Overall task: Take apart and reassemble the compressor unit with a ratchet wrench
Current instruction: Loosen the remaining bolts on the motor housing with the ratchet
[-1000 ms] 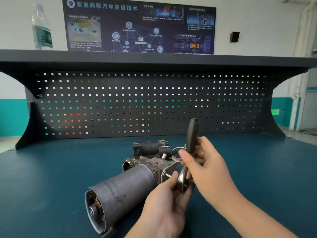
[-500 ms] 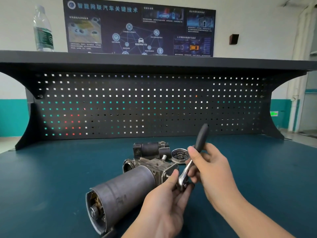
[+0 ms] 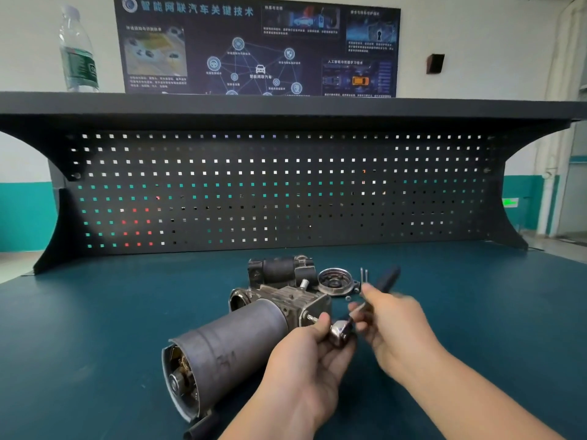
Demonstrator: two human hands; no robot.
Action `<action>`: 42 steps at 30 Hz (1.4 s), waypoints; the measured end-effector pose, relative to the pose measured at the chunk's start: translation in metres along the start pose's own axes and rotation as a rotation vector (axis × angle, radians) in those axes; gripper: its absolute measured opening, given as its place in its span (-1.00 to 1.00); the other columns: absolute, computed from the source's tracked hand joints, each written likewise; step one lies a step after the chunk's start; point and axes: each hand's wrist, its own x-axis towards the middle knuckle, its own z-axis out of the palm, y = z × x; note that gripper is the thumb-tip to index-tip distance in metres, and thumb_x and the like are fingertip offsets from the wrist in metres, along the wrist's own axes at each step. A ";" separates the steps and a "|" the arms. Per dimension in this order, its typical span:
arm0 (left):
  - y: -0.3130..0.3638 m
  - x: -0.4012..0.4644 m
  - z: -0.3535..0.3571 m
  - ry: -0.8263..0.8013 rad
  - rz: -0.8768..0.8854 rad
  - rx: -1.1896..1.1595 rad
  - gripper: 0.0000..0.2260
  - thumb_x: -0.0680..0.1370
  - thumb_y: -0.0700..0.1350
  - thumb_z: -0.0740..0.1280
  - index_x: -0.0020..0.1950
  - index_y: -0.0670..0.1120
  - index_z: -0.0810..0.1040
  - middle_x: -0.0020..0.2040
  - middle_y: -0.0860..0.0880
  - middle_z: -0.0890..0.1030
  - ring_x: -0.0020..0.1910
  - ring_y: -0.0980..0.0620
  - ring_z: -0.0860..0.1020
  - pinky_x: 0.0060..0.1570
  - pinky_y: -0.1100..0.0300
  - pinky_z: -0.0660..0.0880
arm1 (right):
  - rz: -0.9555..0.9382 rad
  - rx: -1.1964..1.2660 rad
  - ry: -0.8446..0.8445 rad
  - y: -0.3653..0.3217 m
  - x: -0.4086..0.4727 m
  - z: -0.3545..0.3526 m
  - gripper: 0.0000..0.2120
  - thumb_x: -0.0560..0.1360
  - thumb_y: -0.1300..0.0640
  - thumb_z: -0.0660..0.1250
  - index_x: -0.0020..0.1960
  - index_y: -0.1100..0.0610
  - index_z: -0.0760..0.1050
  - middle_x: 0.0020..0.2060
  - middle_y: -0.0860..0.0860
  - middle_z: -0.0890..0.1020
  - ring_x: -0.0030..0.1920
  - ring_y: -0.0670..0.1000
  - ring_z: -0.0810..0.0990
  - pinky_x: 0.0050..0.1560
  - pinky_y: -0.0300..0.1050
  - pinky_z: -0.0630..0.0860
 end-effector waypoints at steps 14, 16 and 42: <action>0.004 0.000 0.001 0.005 -0.018 0.006 -0.80 0.57 -0.27 0.27 0.09 -0.39 0.52 -0.09 -0.35 0.64 -0.12 -0.21 0.64 -0.30 -0.05 0.59 | -0.561 -0.421 -0.284 -0.014 -0.009 0.007 -0.88 0.53 0.17 0.32 -0.11 -0.02 0.56 -0.41 0.12 0.59 -0.55 -0.04 0.47 -0.53 -0.25 0.39; 0.003 0.002 0.001 0.009 -0.016 0.033 -0.78 0.57 -0.27 0.26 0.15 -0.38 0.50 -0.05 -0.33 0.63 -0.08 -0.20 0.62 -0.28 0.00 0.60 | -0.465 -0.413 -0.154 -0.010 -0.002 0.007 -0.89 0.55 0.16 0.30 -0.14 0.07 0.53 -0.45 0.07 0.58 -0.57 -0.06 0.47 -0.56 -0.24 0.37; 0.002 0.003 0.002 0.032 0.018 0.147 -0.83 0.58 -0.23 0.27 0.12 -0.28 0.48 -0.18 -0.22 0.58 -0.20 -0.11 0.57 -0.05 0.06 0.51 | 0.224 0.189 0.116 0.003 0.006 0.004 -0.86 0.59 0.31 0.16 -0.15 0.23 0.35 -0.36 0.12 0.46 -0.69 -0.16 0.42 -0.67 -0.39 0.28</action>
